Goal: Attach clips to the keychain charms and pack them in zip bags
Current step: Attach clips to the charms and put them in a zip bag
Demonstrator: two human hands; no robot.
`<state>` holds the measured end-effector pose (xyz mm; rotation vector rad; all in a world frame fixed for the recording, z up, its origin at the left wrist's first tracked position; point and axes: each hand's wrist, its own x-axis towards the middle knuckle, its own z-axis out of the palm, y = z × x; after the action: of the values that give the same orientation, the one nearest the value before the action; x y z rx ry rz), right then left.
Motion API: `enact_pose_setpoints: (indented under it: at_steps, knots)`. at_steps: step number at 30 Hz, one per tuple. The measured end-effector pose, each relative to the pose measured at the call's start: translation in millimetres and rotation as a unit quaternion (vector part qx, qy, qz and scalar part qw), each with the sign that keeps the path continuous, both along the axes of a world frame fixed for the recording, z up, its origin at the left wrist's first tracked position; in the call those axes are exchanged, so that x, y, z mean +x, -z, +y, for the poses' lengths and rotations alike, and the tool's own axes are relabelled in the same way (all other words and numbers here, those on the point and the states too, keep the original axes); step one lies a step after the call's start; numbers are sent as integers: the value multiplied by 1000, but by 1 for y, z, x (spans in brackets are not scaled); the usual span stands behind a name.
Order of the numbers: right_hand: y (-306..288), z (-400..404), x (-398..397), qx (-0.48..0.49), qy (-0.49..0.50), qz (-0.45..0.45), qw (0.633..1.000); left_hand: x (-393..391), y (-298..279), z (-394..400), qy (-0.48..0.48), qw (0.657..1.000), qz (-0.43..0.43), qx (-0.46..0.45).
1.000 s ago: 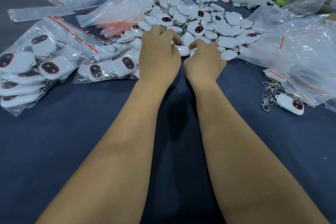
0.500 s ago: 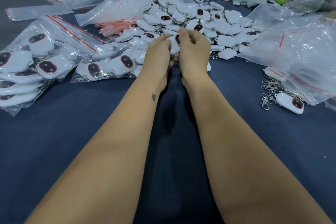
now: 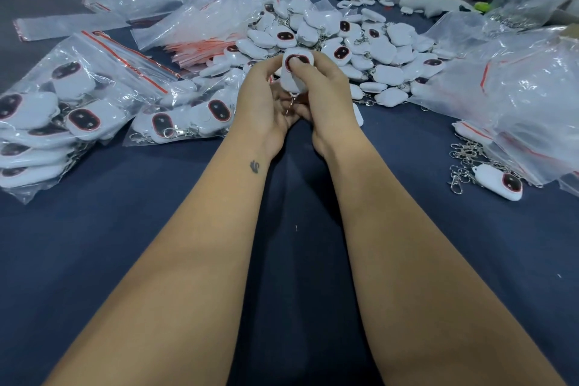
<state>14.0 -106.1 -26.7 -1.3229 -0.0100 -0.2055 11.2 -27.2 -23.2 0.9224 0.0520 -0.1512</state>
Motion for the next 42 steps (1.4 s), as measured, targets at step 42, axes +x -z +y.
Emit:
enact_pose_setpoints:
  at_steps: [42]
  knots:
    - [0, -2, 1, 79, -29, 49, 995, 8, 7, -1, -8, 999, -21, 27]
